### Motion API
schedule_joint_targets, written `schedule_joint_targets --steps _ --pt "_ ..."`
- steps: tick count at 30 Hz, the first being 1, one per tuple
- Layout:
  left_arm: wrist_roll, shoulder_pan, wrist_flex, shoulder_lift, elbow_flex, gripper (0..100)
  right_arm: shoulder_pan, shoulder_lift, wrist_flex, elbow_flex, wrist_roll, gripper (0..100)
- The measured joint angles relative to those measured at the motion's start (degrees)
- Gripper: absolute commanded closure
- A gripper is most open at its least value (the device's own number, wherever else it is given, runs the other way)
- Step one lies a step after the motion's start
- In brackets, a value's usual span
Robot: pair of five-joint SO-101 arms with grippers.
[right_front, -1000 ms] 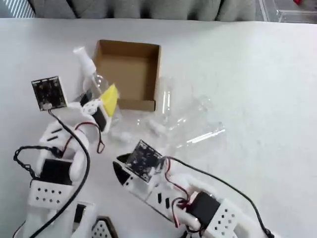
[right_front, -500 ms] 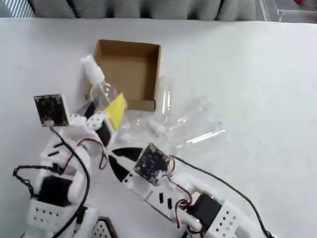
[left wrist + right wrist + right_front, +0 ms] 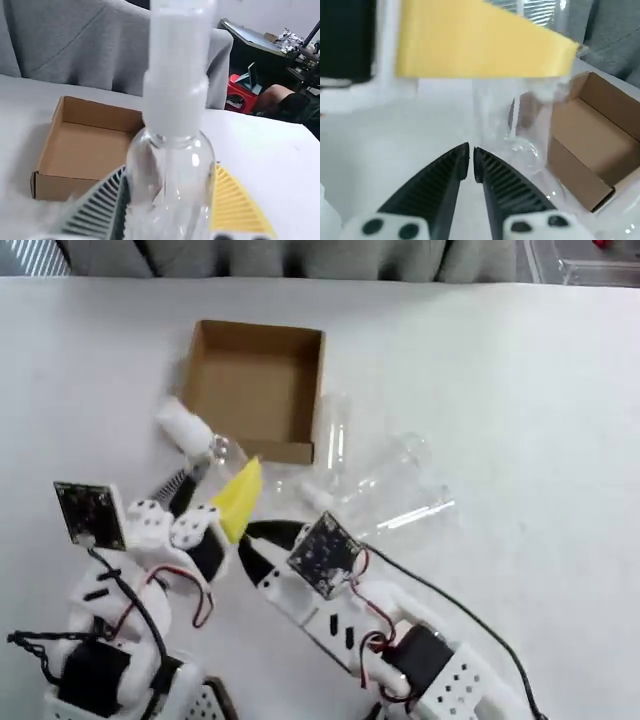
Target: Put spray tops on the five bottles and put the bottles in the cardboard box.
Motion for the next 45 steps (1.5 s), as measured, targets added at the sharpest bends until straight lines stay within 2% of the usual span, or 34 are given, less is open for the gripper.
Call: schedule_joint_targets --steps 8,11,15,19,23,26,34,40,45 --pt "0.00 0.18 0.62 -2.37 2.20 93 1.58 0.09 0.79 1.23 0.00 98.4" --pt "0.18 -0.62 -3.25 -1.58 5.36 93 5.01 0.00 3.69 1.23 0.00 98.4" --pt "0.09 -6.59 -10.46 0.09 6.42 96 12.75 0.00 5.27 1.23 0.00 98.4" --pt "0.00 -10.46 -16.62 12.57 3.60 96 19.96 0.00 5.36 1.23 -0.09 98.4" --pt "0.00 -12.66 -21.54 26.37 -3.34 96 23.38 0.09 5.36 2.73 -0.09 98.4" --pt "-1.32 -13.36 -26.46 36.04 -7.82 96 23.82 0.00 5.36 2.99 -0.09 98.4" --pt "-11.60 -13.89 -42.29 57.85 -14.86 96 24.35 0.09 5.36 2.99 -0.09 98.4" --pt "-13.54 -14.07 -53.45 74.20 -21.10 96 24.35 0.09 5.36 2.99 -0.09 98.4" --pt "-13.63 -14.42 -56.88 89.49 -30.95 96 24.35 0.09 5.36 2.99 -0.09 98.4"
